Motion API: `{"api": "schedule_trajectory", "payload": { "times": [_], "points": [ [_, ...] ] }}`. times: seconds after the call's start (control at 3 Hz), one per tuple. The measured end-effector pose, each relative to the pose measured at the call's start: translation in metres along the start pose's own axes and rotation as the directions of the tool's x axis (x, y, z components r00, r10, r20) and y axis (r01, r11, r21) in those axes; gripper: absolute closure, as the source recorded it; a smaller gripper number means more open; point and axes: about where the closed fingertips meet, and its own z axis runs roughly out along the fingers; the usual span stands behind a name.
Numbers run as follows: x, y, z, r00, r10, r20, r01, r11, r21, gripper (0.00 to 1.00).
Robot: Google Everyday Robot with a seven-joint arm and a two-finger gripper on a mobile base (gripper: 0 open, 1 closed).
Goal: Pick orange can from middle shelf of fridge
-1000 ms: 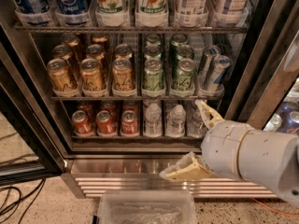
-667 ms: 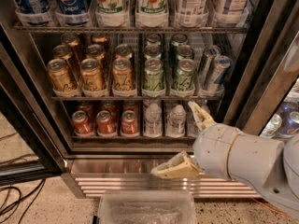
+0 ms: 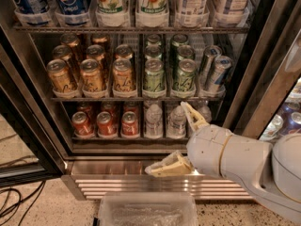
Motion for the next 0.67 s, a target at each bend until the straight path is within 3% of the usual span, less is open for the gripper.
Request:
{"api": "schedule_trajectory", "payload": {
  "times": [0.33,0.67],
  "points": [
    [-0.005,0.004,0.007,1.000,0.001,0.018,-0.002,0.9986,0.052,0.00],
    [0.024,-0.016,0.007,0.994,0.100,0.036,-0.106,0.9735,0.203,0.00]
  ]
}}
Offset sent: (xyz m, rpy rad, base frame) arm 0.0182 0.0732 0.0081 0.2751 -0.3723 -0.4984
